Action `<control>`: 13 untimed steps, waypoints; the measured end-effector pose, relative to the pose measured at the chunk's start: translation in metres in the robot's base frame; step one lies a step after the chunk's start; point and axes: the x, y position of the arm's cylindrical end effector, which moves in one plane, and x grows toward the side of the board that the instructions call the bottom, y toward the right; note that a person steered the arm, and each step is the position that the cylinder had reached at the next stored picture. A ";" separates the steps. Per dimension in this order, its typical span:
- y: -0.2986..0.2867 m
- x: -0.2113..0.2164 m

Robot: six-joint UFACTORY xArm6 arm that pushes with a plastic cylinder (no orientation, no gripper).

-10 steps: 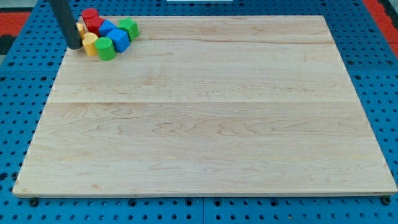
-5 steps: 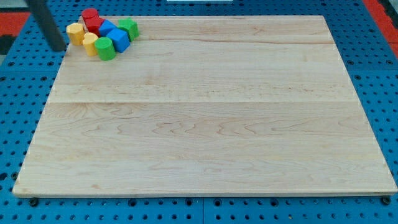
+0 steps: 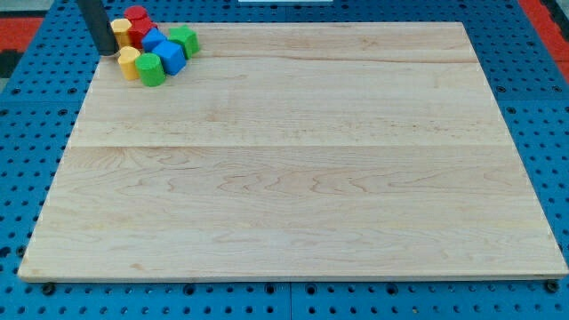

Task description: Move the green circle to the bottom left of the board

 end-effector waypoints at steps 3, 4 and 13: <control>0.130 0.094; 0.126 0.094; 0.243 0.094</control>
